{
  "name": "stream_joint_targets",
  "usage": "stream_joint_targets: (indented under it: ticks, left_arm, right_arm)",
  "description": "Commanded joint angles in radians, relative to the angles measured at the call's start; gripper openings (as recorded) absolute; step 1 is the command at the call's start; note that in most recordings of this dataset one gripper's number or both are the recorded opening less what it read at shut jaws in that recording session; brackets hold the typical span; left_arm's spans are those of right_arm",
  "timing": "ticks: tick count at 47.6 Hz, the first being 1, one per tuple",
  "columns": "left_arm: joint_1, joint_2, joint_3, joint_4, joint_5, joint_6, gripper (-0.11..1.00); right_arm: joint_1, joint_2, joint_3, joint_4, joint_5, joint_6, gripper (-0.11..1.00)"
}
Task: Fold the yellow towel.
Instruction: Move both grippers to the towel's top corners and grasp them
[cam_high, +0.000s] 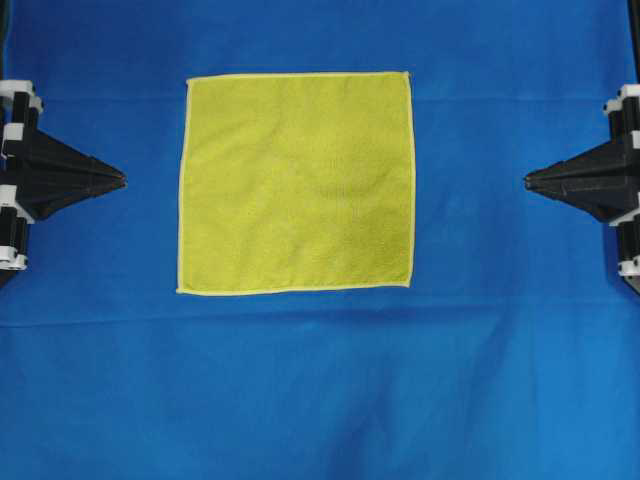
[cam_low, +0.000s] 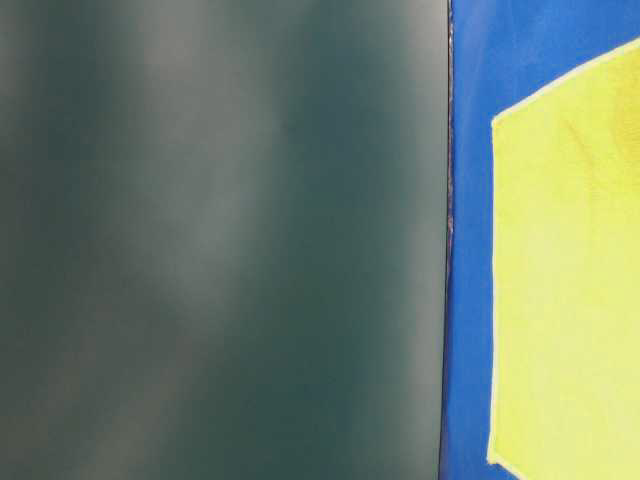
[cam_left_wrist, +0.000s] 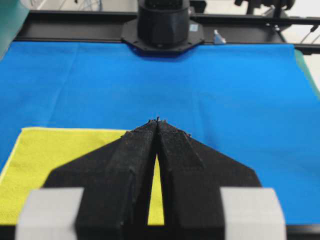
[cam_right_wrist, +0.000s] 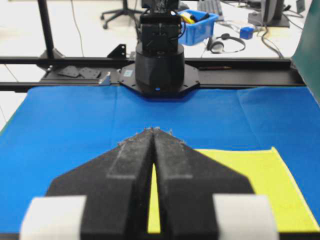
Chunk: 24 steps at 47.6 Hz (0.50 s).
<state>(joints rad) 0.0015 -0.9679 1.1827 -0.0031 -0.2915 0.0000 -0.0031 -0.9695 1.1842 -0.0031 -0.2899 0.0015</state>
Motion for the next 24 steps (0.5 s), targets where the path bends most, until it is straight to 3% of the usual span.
stream_joint_targets:
  ticks: [1, 8, 24]
  left_arm:
    - [0.005, 0.018, -0.035, -0.023, 0.014, -0.012, 0.00]
    - [0.055, 0.041, -0.040, -0.023, 0.055, -0.008, 0.00]
    - [0.285, 0.258, -0.031, -0.023, 0.041, -0.015, 0.00]
  right_arm:
    - [-0.021, 0.015, -0.038, 0.006, -0.008, 0.002, 0.00]
    - [-0.120, 0.089, -0.080, 0.011, 0.046, 0.011, 0.00]
    - [-0.374, 0.393, -0.166, 0.014, 0.178, 0.026, 0.00]
